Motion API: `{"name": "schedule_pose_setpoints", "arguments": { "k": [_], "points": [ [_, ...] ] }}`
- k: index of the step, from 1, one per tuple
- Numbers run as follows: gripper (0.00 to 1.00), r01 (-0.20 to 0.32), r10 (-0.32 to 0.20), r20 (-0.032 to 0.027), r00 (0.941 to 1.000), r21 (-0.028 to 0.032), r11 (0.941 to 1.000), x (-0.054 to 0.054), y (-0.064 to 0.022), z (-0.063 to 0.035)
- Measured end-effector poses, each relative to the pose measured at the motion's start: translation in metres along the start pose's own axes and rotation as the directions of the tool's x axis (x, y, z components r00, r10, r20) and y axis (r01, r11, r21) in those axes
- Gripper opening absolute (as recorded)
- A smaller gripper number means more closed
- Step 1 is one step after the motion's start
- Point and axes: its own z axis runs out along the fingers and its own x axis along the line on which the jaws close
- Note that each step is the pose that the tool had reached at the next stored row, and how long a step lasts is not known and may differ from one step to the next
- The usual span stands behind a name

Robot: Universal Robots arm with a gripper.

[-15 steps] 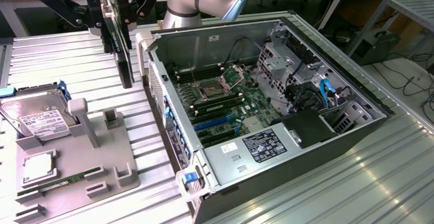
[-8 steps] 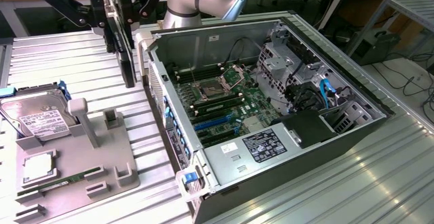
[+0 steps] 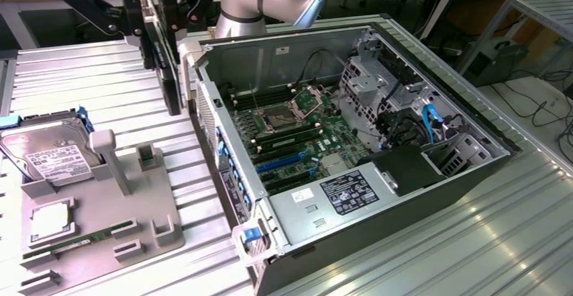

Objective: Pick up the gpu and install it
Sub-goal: 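Pick up the gpu and move the gpu toward the slot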

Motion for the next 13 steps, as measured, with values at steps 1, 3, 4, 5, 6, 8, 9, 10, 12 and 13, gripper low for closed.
{"name": "schedule_pose_setpoints", "arguments": {
  "k": [1,3,4,5,6,8,9,10,12,13],
  "points": [
    [0.27,0.000,0.000,0.0000,1.0000,0.0000,1.0000,-0.0003,0.0000,0.0000],
    [0.27,0.000,0.000,0.0000,1.0000,0.0000,1.0000,-0.0010,-0.0001,0.0001],
    [0.27,0.000,0.000,0.0000,1.0000,-0.0001,1.0000,-0.0013,-0.0001,0.0001],
    [0.27,0.000,0.000,0.0000,1.0000,0.0000,1.0000,-0.0017,-0.0001,0.0001],
    [0.27,0.000,0.000,0.0000,1.0000,0.0000,1.0000,-0.0021,-0.0001,0.0001],
    [0.27,0.000,0.000,0.0000,1.0000,0.0000,1.0000,-0.0026,-0.0001,0.0001],
    [0.27,0.000,0.000,0.0001,1.0000,-0.0001,1.0000,-0.0030,-0.0002,0.0001],
    [0.27,0.000,0.000,0.0001,1.0000,0.0000,1.0000,-0.0034,-0.0001,0.0001],
    [0.27,0.000,0.000,0.0001,1.0000,-0.0001,1.0000,-0.0044,-0.0002,0.0002],
    [0.27,0.000,0.000,0.0000,1.0000,0.0000,1.0000,-0.0051,-0.0002,0.0001]
  ]
}}
